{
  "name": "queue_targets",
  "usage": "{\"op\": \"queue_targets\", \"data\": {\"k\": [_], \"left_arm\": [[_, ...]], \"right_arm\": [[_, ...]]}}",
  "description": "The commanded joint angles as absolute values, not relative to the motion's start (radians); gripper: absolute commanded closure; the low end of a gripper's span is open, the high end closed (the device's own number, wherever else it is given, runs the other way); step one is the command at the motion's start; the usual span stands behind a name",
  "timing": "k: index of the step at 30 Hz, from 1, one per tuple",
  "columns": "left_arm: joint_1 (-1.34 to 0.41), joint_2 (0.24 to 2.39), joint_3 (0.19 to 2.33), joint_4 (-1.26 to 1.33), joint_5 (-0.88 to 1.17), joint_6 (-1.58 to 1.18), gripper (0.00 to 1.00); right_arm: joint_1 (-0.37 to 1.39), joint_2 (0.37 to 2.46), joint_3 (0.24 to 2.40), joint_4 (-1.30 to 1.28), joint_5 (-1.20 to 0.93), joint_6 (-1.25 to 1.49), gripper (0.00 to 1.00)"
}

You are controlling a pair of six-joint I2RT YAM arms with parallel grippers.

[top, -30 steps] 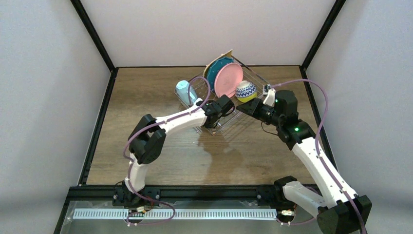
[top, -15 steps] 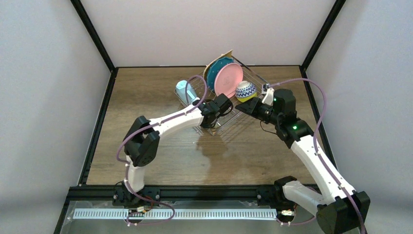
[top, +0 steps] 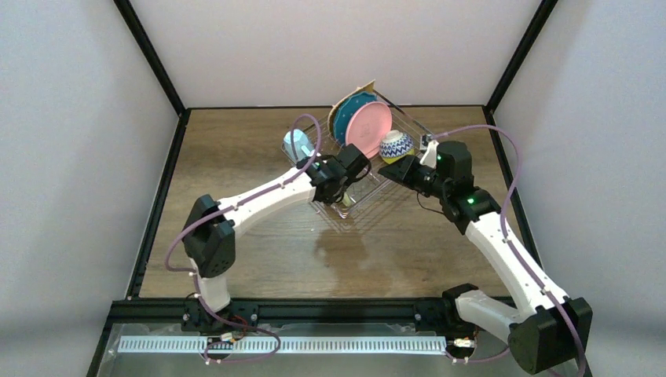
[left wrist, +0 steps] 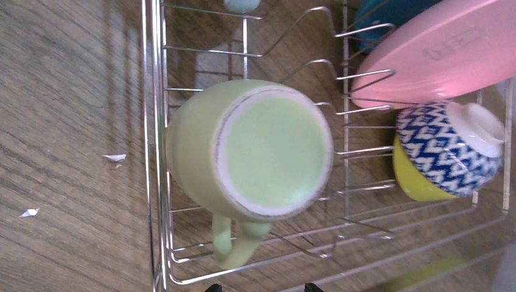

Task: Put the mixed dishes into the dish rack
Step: Place the upside down cup on the dish rack.

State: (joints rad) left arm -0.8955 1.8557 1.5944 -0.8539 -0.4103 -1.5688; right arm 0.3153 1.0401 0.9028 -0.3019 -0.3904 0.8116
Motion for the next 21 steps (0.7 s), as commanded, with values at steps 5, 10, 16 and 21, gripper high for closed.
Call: {"op": "queue_targets", "data": {"k": [5, 10, 16, 21], "left_arm": [[-0.903, 1.698, 1.635, -0.806, -0.39, -1.453, 0.21], [-0.902, 1.518, 1.555, -0.801, -0.496, -1.436, 0.18], [-0.857, 1.314, 1.298, -0.712, -0.529, -1.456, 0.12], [-0.769, 1.244, 1.161, -0.584, -0.489, -1.344, 0.02]], "right_arm": [[0.313, 1.103, 0.987, -0.343, -0.243, 0.753, 0.46], [0.314, 1.212, 1.124, -0.422, -0.051, 0.637, 0.46], [0.282, 1.458, 1.346, -0.481, 0.105, 0.473, 0.44], [0.175, 1.616, 1.468, -0.452, 0.117, 0.399, 0.43]]}}
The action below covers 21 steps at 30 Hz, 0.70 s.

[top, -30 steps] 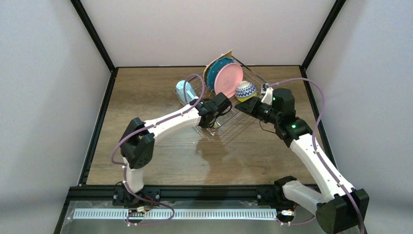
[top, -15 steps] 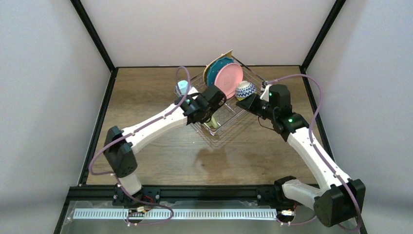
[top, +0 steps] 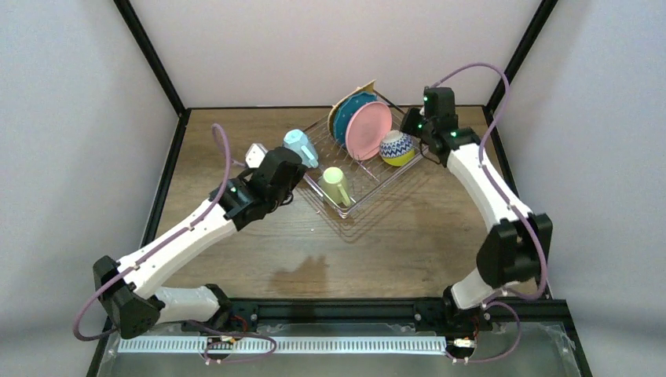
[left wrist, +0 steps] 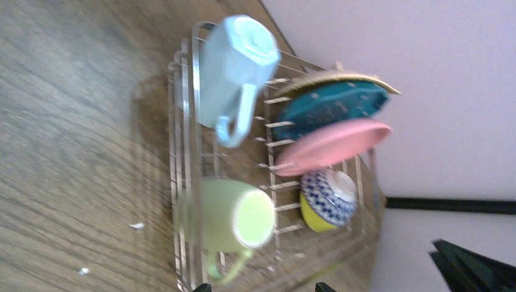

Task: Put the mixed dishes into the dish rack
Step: Place the upside down cup on the dish rack, then adjust the dish rack at the center of the board.

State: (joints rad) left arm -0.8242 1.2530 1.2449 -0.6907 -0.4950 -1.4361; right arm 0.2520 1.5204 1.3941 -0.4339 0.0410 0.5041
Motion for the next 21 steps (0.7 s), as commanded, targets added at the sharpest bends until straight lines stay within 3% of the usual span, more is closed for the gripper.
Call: {"op": "queue_targets", "data": {"k": [1, 6, 10, 14, 21], "left_arm": [[-0.756, 1.241, 1.151, -0.56, -0.477, -1.328, 0.01], [-0.653, 1.245, 1.041, -0.412, -0.348, -1.254, 0.0], [-0.606, 1.268, 0.99, -0.312, -0.28, -1.237, 0.0], [-0.574, 1.313, 0.989, -0.233, -0.235, -1.203, 0.0], [-0.54, 1.381, 0.99, -0.161, -0.19, -1.194, 0.0]], "right_arm": [[0.157, 1.652, 1.5, -0.452, 0.113, 0.378, 0.41], [0.133, 1.856, 1.702, -0.488, 0.138, 0.229, 0.23], [0.131, 1.976, 1.809, -0.481, 0.171, 0.144, 0.22], [0.114, 2.076, 1.87, -0.481, 0.165, 0.127, 0.08], [0.091, 2.199, 1.96, -0.472, 0.122, 0.115, 0.05]]}}
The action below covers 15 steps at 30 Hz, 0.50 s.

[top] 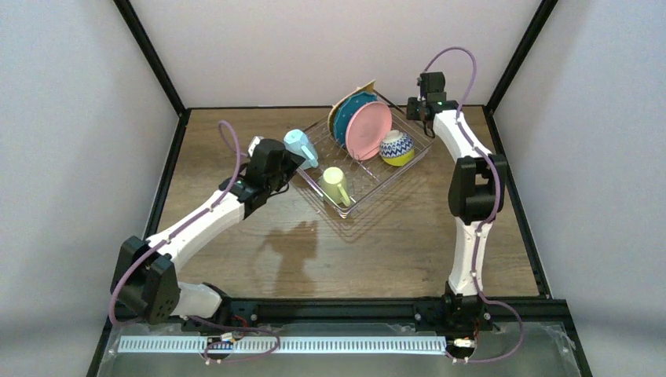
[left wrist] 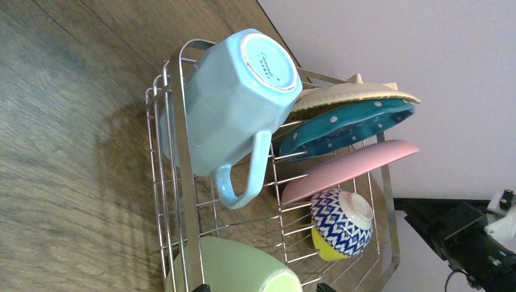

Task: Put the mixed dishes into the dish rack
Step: Adjust the dish rack at the center of the board.

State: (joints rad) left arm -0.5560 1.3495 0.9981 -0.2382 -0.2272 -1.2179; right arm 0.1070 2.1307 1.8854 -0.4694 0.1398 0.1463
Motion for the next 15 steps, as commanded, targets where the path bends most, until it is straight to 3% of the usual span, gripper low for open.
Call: {"op": "queue_targets", "data": {"k": [1, 15], "left_arm": [[-0.536, 1.39, 0.99, -0.158, -0.186, -1.198, 0.0], [-0.516, 1.438, 0.989, -0.161, -0.174, -1.222, 0.0]], "right_arm": [[0.087, 2.216, 1.98, -0.477, 0.11, 0.116, 0.05], [0.069, 2.395, 2.123, -0.52, 0.041, 0.132, 0.06]]}}
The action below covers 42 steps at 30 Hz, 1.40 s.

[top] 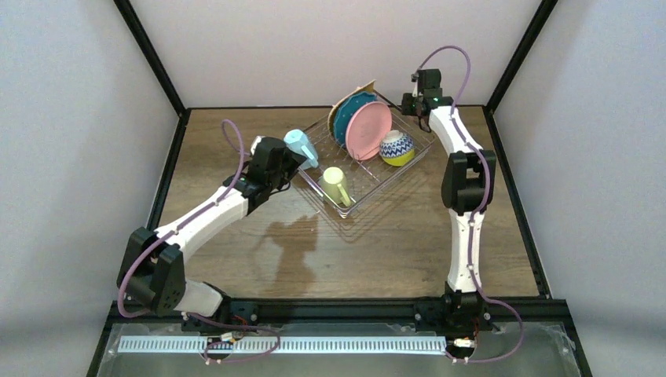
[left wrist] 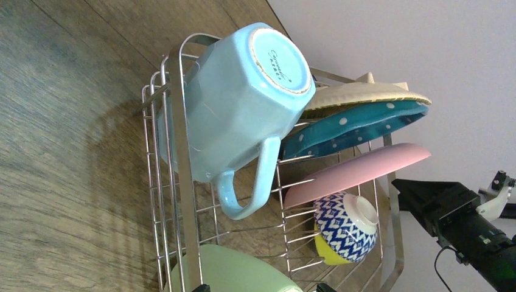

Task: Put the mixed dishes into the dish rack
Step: Adjust the dish rack at the center of the board.

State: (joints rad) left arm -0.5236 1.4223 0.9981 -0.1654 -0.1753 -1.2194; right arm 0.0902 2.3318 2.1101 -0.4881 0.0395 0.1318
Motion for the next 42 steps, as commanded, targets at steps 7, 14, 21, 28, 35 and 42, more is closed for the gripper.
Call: {"op": "queue_targets", "data": {"k": [7, 14, 21, 28, 35, 42], "left_arm": [[-0.511, 1.443, 0.984, -0.184, -0.16, -1.236, 0.0], [-0.505, 1.445, 0.978, -0.204, -0.151, -1.237, 0.0], [-0.496, 1.463, 0.977, -0.248, -0.143, -1.217, 0.0], [-0.489, 1.453, 1.03, -0.381, -0.216, -1.166, 0.0], [-0.473, 1.417, 1.065, -0.522, -0.335, -1.127, 0.0], [-0.465, 1.403, 1.058, -0.531, -0.365, -1.108, 0.0]], "right_arm": [[0.06, 2.423, 2.112, -0.534, 0.025, 0.153, 0.15], [0.06, 2.401, 2.022, -0.511, 0.008, 0.176, 0.34], [0.06, 2.335, 1.884, -0.484, 0.002, 0.207, 0.67], [0.06, 2.237, 1.747, -0.459, 0.002, 0.262, 0.73], [0.066, 2.078, 1.552, -0.43, -0.026, 0.317, 0.73], [0.122, 1.913, 1.386, -0.431, 0.03, 0.354, 0.73]]}}
